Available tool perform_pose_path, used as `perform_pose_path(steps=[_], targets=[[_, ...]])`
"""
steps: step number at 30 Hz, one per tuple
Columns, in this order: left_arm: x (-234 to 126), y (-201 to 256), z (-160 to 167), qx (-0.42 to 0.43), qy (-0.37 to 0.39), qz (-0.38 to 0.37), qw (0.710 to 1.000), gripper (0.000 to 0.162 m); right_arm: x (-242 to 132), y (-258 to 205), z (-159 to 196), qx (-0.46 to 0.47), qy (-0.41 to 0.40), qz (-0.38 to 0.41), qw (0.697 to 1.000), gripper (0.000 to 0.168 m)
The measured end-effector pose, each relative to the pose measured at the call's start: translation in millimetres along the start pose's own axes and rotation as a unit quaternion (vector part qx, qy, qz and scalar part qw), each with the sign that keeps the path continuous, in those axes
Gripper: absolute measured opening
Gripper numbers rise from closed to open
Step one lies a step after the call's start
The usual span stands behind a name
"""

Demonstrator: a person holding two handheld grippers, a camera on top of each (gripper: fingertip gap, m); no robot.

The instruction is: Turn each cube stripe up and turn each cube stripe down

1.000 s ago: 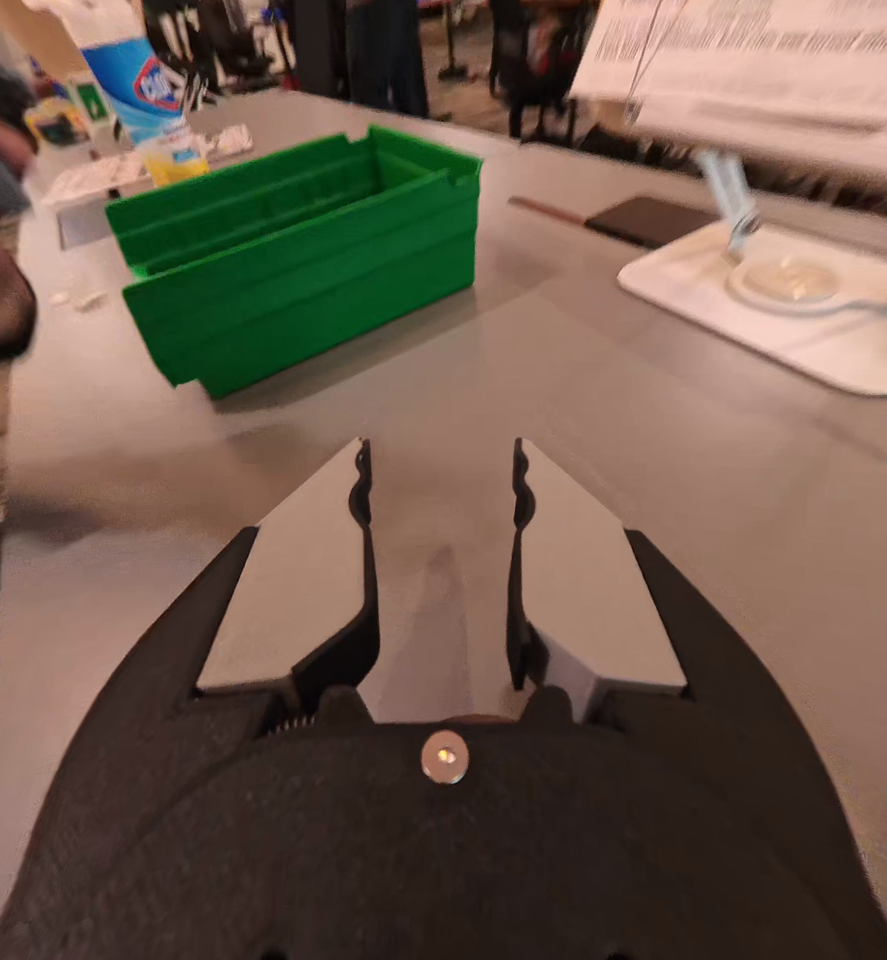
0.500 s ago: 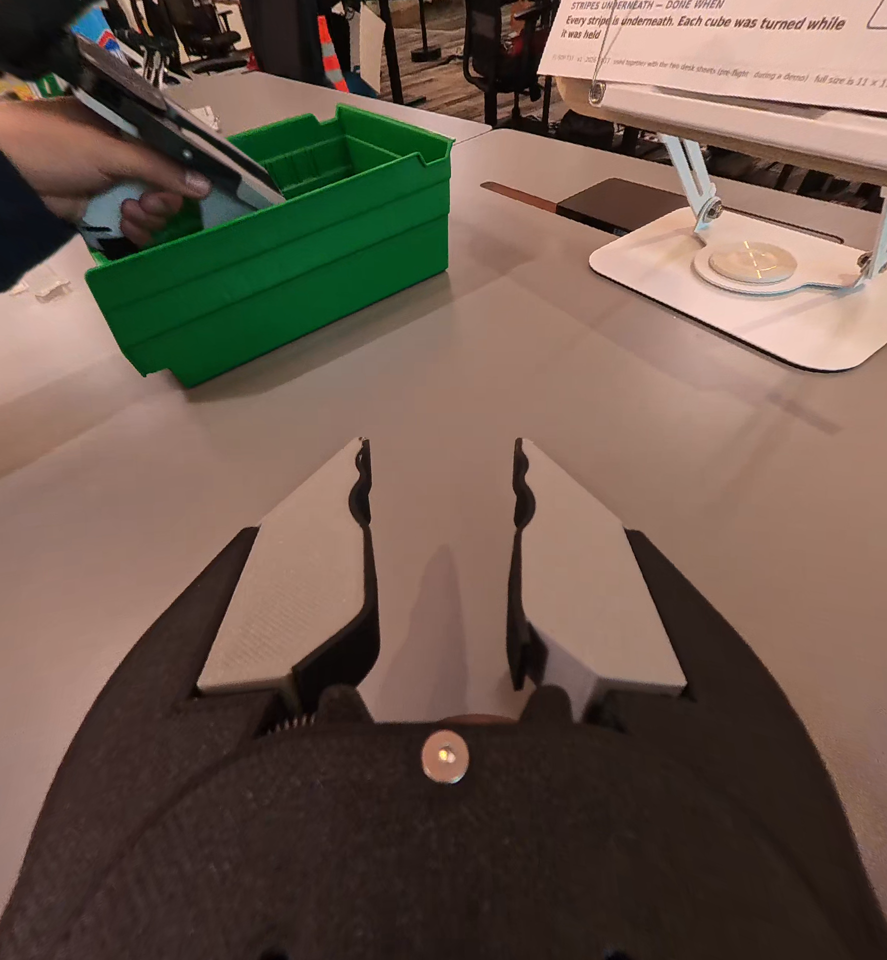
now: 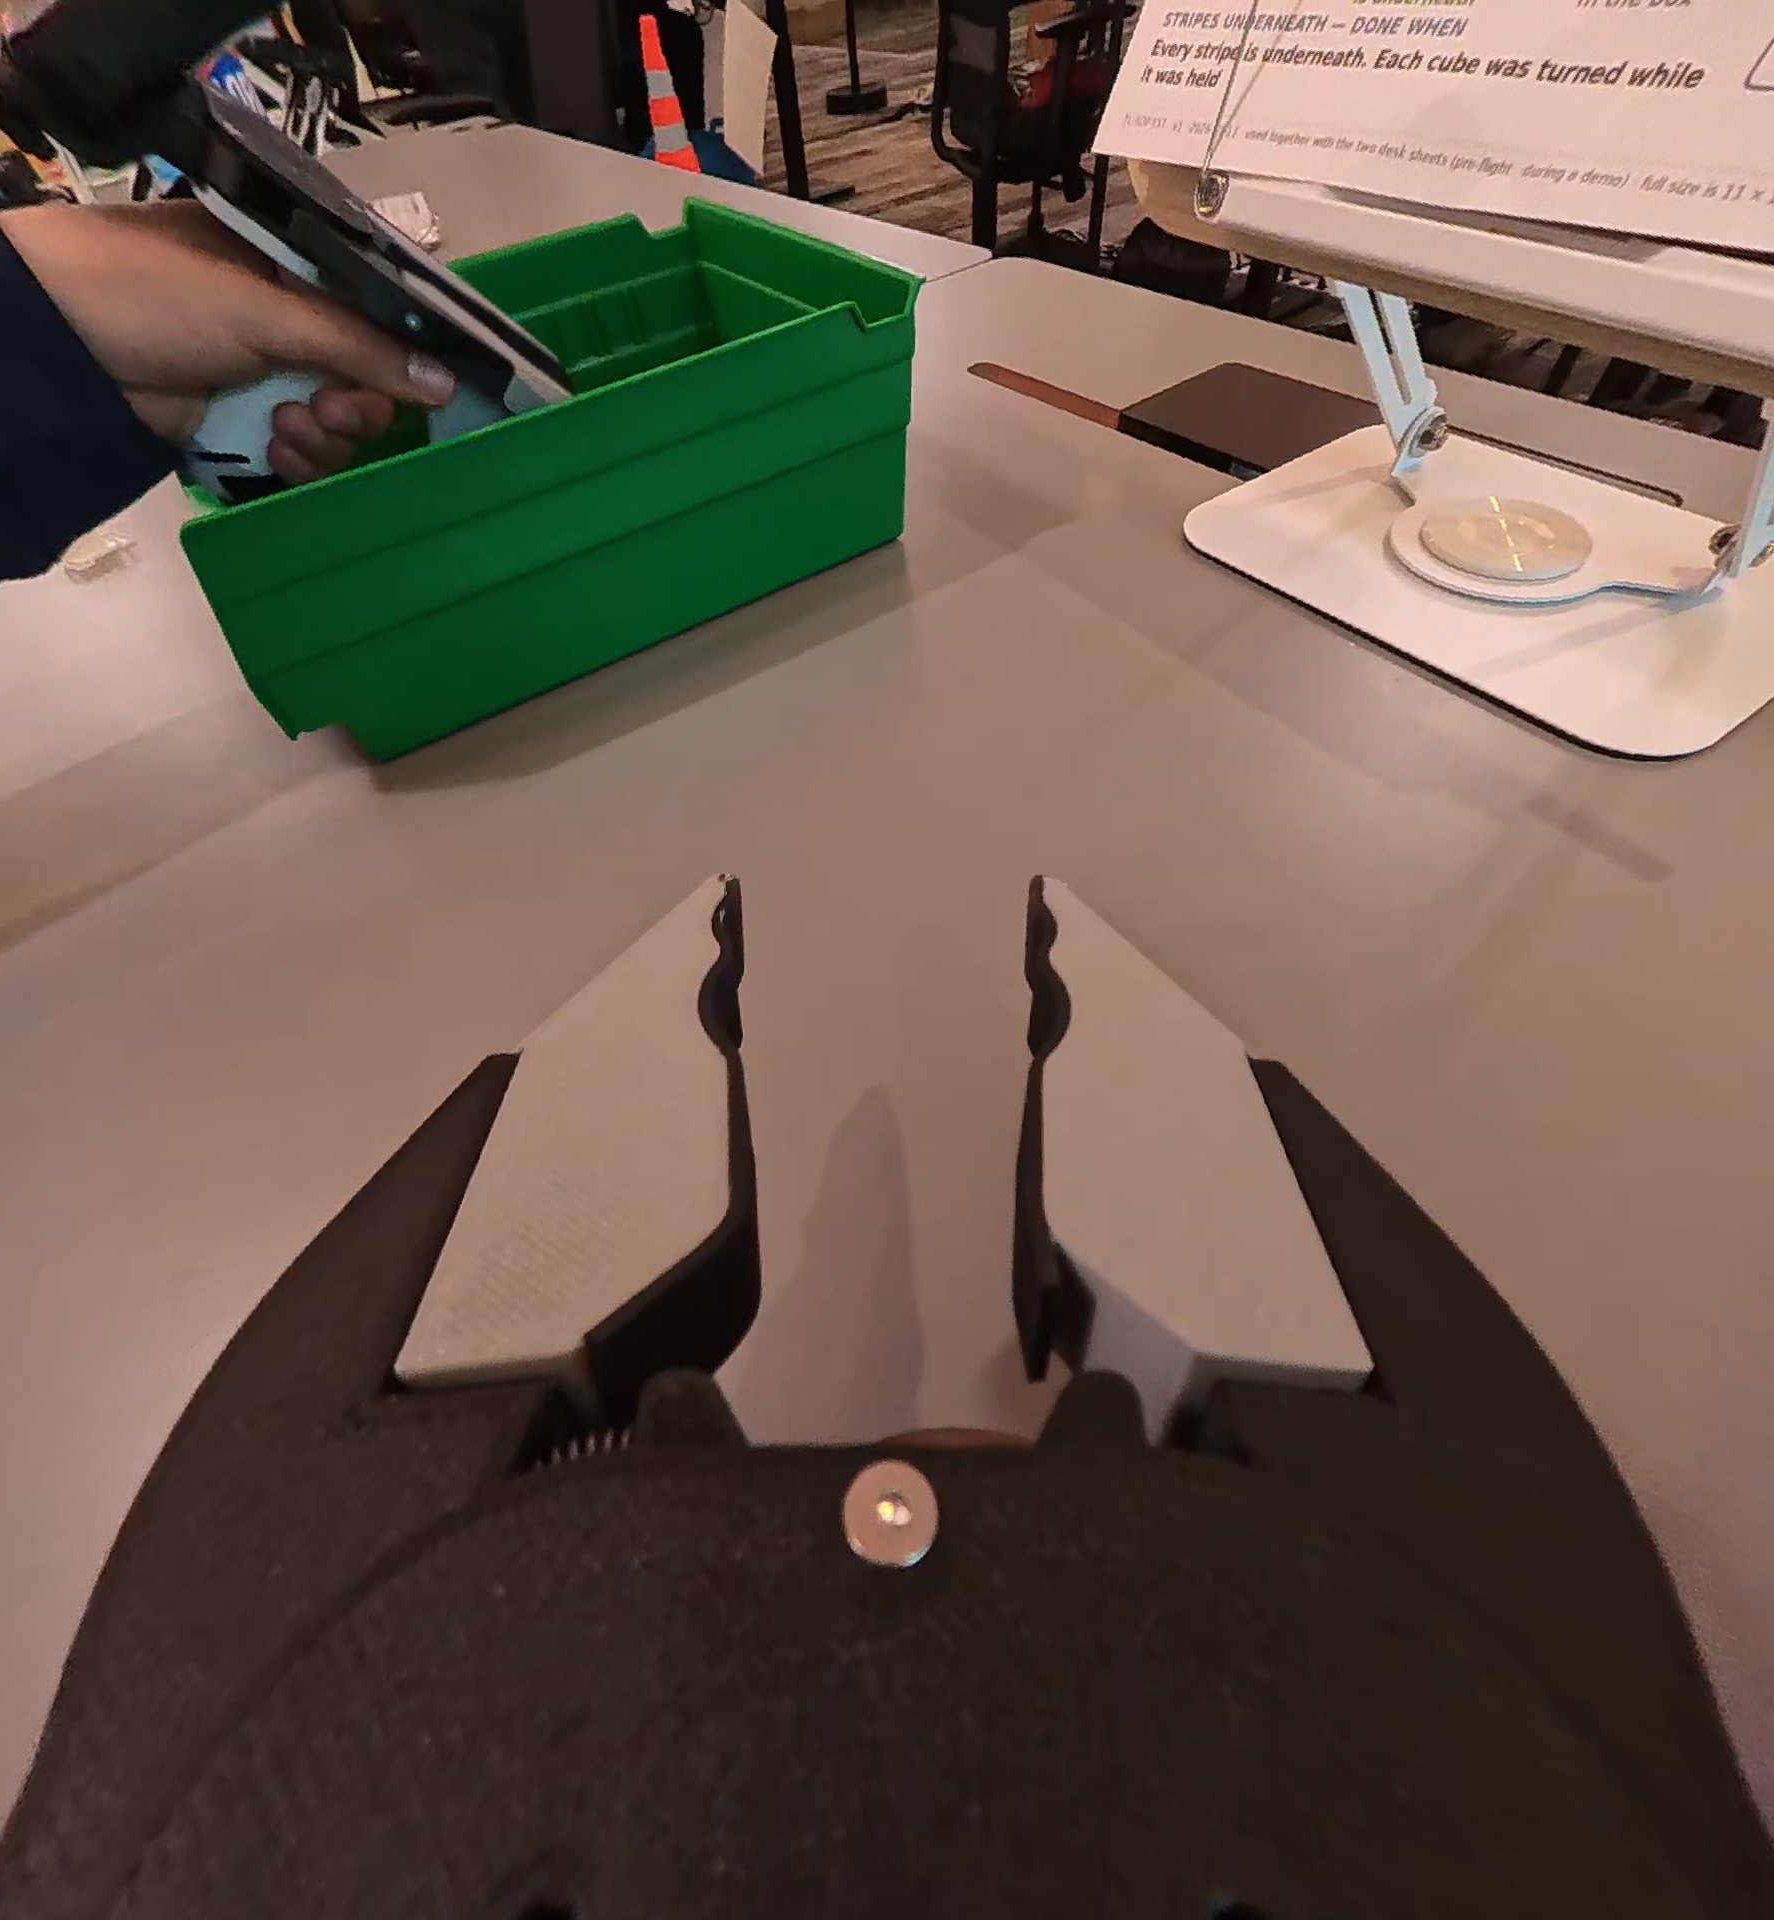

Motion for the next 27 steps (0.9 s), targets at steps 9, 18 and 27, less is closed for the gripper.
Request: perform_pose_path(steps=[9, 18, 27], targets=[[12.2, 3.5, 15.8, 0.037, -0.024, 0.01, 0.999, 0.045, -0.3, -1.4, 2.0, -0.018, -0.006, 0.004, 1.0, 0.051], [-6.4, 1.7, -5.7, 0.099, 0.0, 0.019, 0.995, 0.044, -0.3, -5.1, 3.6, -0.003, -0.009, -0.01, 1.0, 0.052], [-128.9, 111.8, -110.6, 0.188, 0.301, 0.192, 0.915, 0.043, 5.1, -31.7, 11.7, 0.064, -0.029, -0.092, 0.993, 0.053]])
Point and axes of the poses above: each gripper's, where its closed fingertips meet, x out along the fingers, z out of its underside, y = z × x across the jaws, the point moved 1 cm from there along -x, back along the fingers, and after that the axes turned 12 degrees about y, right-handed, at the moved point
